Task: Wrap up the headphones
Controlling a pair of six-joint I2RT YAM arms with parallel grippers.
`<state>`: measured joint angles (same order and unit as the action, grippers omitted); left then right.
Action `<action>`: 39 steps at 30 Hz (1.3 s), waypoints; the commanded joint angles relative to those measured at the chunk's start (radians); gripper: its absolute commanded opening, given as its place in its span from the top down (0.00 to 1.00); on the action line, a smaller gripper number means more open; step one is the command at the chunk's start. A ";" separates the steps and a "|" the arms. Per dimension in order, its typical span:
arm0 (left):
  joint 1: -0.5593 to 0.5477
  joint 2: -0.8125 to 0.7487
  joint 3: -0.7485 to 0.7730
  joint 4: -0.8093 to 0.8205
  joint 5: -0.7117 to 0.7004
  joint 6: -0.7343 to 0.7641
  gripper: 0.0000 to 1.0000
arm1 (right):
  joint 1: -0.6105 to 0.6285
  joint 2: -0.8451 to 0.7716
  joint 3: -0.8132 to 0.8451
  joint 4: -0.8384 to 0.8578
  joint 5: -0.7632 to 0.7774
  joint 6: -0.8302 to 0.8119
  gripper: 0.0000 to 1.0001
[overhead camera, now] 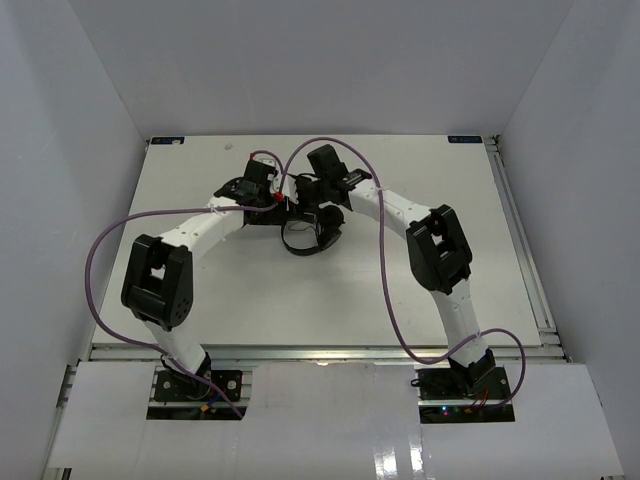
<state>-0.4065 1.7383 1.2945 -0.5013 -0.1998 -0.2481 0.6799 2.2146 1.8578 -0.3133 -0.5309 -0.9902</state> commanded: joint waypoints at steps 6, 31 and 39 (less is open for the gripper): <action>-0.034 -0.175 -0.021 0.023 0.038 0.012 0.08 | -0.023 0.079 0.028 -0.097 0.180 0.071 0.19; -0.006 -0.953 -0.636 0.421 0.468 -0.061 0.02 | -0.398 -1.000 -0.708 0.146 0.465 0.900 0.10; -0.005 -1.051 -0.742 0.409 0.457 -0.167 0.02 | -0.403 -1.314 -0.971 0.178 0.677 0.951 0.10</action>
<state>-0.4158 0.7383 0.5632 -0.1019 0.2431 -0.3497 0.2824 0.9661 0.9541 -0.1804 -0.0051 -0.0836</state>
